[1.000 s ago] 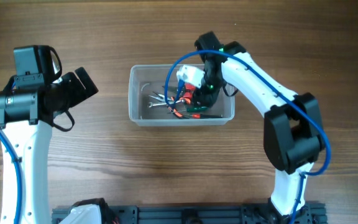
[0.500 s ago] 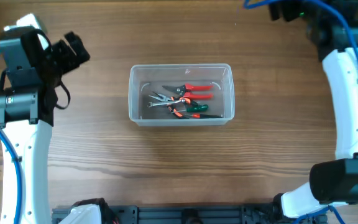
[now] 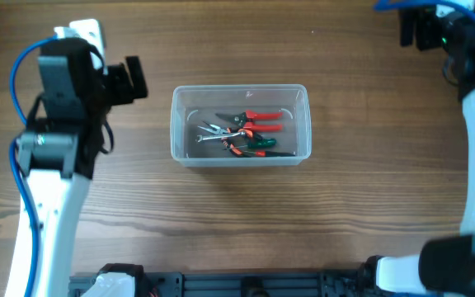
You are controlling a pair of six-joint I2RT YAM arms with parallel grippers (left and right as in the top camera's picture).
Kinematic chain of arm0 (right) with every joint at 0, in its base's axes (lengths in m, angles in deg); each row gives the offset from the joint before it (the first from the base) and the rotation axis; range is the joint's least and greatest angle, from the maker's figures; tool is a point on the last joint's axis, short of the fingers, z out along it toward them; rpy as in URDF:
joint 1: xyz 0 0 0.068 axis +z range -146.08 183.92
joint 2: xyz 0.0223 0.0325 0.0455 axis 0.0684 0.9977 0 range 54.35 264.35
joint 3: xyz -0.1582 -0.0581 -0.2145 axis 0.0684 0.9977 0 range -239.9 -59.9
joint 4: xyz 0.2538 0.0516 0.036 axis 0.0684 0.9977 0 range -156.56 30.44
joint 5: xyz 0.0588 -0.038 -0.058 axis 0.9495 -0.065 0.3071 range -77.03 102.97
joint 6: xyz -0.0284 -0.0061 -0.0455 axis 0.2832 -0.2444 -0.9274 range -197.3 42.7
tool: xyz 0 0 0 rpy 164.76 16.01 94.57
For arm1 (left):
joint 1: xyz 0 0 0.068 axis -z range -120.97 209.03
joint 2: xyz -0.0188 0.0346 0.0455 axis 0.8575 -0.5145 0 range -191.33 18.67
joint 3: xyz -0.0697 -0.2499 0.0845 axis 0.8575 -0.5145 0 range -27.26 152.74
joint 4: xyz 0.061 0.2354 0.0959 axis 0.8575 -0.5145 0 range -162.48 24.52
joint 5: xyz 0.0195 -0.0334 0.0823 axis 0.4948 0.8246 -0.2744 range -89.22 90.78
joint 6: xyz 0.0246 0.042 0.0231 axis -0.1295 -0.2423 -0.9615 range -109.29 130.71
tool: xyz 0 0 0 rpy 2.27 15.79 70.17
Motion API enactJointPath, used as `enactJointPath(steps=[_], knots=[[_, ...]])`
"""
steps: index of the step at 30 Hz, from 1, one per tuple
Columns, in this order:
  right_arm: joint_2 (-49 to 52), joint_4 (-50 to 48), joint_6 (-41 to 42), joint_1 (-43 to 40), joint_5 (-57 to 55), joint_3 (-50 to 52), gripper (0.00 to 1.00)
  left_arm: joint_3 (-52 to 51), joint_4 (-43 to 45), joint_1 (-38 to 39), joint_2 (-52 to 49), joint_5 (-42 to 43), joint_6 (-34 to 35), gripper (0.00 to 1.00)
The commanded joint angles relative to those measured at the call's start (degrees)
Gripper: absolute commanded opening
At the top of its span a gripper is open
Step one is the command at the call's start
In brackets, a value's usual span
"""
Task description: Pack container
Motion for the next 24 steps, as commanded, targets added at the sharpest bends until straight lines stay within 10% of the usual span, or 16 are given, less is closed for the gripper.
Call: enactJointPath(steps=[1,12,24], knots=[[-10.7,-4.9,-0.9,0.4,2.1,11.0,1.00,-4.5,-1.2,4.3,8.3,-7.6,-1.3,1.00],[-40.7,-17.4,7.8,0.4,6.3,45.8,1.00,-26.7,1.7,4.7,28.8,-13.6,1.7,1.00],[-54.3,-16.7,8.6,0.4,11.7,62.2,1.00,-36.0,5.0,4.0,39.0,-14.2,11.0,1.00]])
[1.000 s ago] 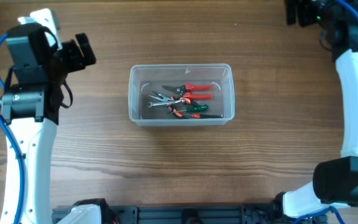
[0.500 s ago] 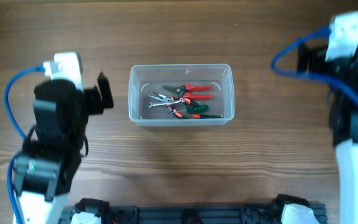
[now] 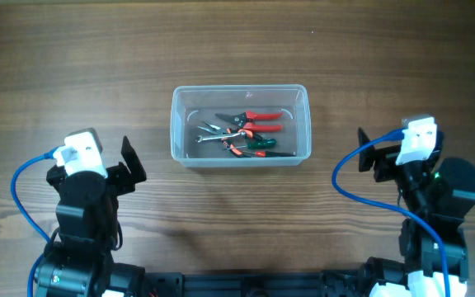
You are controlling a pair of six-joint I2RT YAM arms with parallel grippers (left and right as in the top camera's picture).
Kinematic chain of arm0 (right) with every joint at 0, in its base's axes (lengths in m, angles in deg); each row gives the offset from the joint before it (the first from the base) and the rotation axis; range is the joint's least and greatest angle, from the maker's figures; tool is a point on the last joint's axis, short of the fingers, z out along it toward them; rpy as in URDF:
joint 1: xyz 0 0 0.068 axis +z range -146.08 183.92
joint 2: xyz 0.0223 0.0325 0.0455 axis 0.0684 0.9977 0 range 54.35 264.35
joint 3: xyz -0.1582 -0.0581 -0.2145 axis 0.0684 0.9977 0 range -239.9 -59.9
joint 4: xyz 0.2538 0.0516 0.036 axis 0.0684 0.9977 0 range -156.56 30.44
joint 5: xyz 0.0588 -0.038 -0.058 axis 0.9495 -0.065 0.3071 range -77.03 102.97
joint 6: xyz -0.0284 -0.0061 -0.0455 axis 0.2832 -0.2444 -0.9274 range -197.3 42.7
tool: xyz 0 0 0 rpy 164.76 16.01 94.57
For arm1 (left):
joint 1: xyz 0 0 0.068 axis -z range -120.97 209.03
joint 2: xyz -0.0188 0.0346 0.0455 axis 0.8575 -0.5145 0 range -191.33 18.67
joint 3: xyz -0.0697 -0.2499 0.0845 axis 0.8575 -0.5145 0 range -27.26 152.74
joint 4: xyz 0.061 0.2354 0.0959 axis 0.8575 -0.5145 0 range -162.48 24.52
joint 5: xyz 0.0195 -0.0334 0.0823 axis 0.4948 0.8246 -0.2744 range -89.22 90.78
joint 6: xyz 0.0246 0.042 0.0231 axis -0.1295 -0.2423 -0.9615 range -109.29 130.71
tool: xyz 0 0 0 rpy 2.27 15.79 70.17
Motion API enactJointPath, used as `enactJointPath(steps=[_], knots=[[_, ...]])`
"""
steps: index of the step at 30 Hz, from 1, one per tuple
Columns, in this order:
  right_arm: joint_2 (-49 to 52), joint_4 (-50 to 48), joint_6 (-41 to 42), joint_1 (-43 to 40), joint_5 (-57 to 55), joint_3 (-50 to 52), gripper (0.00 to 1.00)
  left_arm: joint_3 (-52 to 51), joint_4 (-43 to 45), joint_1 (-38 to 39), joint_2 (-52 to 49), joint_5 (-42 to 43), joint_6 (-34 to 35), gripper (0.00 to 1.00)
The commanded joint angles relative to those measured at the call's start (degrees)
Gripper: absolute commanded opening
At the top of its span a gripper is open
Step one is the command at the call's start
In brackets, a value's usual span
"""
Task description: Pack container
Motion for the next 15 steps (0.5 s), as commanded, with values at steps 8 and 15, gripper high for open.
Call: enactJointPath(steps=[8,15], knots=[[-0.7,1.0,1.1,0.2,2.2,1.6,1.00,-1.1,0.9,-0.4,0.9,-1.0,4.2,1.00],[2.1,0.9,1.1,0.2,2.2,1.6,1.00,-1.1,-1.2,-0.4,0.9,-1.0,4.2,1.00]])
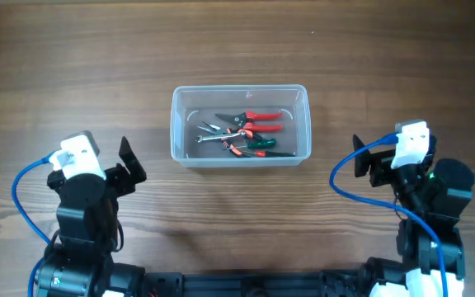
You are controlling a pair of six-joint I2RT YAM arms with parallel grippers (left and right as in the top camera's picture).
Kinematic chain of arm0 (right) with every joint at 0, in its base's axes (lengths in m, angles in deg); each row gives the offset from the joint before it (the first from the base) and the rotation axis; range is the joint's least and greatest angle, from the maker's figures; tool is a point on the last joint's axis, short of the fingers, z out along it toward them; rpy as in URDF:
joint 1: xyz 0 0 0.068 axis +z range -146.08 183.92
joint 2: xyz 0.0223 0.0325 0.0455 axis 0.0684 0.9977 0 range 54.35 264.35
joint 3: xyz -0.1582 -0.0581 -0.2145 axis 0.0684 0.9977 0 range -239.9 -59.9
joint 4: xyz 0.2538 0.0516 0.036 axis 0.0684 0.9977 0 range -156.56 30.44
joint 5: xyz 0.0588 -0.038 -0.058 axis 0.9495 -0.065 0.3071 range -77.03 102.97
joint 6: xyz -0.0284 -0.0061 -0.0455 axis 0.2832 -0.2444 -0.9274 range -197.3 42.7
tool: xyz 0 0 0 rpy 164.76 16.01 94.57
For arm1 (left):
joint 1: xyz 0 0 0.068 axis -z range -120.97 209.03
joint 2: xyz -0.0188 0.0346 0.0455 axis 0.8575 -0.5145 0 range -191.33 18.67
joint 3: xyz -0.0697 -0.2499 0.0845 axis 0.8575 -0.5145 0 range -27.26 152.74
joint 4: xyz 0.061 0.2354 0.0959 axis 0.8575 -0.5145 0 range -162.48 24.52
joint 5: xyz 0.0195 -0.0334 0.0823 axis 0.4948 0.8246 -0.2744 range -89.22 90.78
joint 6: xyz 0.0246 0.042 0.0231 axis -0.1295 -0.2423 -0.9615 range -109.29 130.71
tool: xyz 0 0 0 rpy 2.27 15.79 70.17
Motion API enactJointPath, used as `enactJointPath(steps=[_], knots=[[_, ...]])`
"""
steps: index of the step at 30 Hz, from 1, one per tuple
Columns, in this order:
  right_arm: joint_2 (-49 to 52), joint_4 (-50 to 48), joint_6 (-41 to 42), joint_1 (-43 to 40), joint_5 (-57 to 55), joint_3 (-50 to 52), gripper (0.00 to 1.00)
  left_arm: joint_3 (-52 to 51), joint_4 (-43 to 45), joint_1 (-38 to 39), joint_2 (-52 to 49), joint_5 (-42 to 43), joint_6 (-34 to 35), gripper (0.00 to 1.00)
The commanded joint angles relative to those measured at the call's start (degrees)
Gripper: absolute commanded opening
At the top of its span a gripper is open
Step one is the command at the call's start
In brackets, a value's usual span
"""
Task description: Pack container
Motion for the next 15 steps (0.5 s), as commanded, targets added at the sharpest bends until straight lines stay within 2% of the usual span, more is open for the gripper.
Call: enactJointPath(steps=[1,8,15], knots=[[1.9,0.1,1.0,0.2,1.5,0.2,1.00,-0.7,-1.3,-0.3,0.2,-0.9,1.0,1.00],[5.1,0.8,1.1,0.3,1.5,0.2,1.00,-0.7,-2.7,-0.3,0.2,-0.9,1.0,1.00],[-5.1,6.6,1.1,0.3,1.5,0.3,1.00,-0.7,-2.7,-0.3,0.2,-0.9,1.0,1.00]])
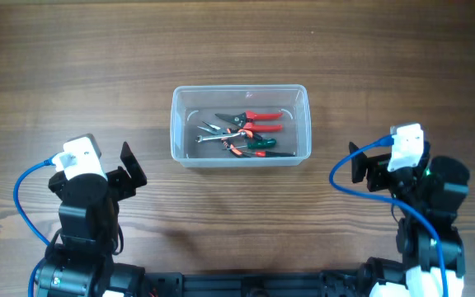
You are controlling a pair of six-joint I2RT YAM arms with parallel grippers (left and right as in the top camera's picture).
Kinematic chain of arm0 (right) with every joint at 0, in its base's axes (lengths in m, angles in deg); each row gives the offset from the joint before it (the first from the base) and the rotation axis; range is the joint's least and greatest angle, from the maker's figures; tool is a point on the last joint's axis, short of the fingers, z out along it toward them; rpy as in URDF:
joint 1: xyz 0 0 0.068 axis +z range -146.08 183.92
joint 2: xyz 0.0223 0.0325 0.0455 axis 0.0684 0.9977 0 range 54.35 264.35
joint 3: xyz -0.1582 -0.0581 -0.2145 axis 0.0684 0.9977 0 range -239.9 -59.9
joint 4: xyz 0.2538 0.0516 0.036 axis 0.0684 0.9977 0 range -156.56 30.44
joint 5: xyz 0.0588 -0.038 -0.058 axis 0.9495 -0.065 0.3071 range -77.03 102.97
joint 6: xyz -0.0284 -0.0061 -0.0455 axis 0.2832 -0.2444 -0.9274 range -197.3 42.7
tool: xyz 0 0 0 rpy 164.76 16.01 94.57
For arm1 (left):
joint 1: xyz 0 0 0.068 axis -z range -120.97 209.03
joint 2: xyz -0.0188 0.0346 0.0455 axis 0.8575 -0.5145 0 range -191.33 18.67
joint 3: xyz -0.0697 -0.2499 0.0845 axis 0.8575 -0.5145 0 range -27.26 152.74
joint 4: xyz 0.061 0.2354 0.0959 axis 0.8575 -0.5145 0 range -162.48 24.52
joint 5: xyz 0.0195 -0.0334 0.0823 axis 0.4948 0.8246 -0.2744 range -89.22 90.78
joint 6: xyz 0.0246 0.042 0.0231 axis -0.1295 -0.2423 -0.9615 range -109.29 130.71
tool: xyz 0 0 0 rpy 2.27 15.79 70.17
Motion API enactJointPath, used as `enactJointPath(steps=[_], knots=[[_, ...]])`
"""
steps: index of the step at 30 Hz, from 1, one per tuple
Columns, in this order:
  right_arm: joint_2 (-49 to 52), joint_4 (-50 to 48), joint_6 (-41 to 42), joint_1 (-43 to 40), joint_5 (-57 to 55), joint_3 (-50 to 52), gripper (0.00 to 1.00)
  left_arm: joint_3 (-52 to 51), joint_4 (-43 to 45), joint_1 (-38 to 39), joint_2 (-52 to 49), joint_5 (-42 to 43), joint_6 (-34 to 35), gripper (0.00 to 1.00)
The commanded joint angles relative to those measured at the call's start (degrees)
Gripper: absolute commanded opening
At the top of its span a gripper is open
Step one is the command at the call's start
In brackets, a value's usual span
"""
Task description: Pack container
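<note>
A clear plastic container (180,124) stands at the middle of the wooden table. Inside it lie several hand tools: red-handled cutters (254,122), a green-handled tool (262,145) and a metal pair of pliers (211,132). My left gripper (132,167) is low at the near left, well short of the container, with nothing in it. My right gripper (357,167) is low at the near right, pointing toward the container's right end, also holding nothing. Both grippers show edge-on, so the gap between their fingers is hidden.
Blue cables loop beside each arm, the left cable (21,194) and the right cable (336,177). The arm bases (237,285) line the near edge of the table. Bare wood (237,49) surrounds the container.
The right arm has shifted slightly toward the near edge and a little left. The left arm has barely settled. The container and the tools lie as before.
At first the left arm stood stretched out at the far left beside the container and the right arm reached into the far right corner. By 1.0 s ago both were folded back at the near edge, and they have only settled slightly since.
</note>
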Motion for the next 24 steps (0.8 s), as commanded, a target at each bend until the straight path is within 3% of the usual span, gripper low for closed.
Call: enactJointPath(steps=[1,5,16,19,24], knots=[[-7.2,2.0,0.9,0.3,1.5,0.2,1.00,-0.5,0.0,-0.3,0.2,-0.9,0.9,1.00],[-14.1,3.7,0.9,0.8,1.1,0.2,1.00,-0.5,0.0,-0.3,0.2,-0.9,0.9,1.00],[-32.2,12.5,-1.3,12.1,-3.0,1.6,1.00,-0.5,0.0,-0.3,0.2,-0.9,0.9,1.00],[-34.9,9.4,-1.3,12.4,-3.7,4.7,1.00,-0.5,0.0,-0.3,0.2,-0.9,0.9,1.00],[-36.5,-4.8,-1.3,12.5,-5.4,12.7,1.00,-0.5,0.0,-0.3,0.2,-0.9,0.9,1.00]])
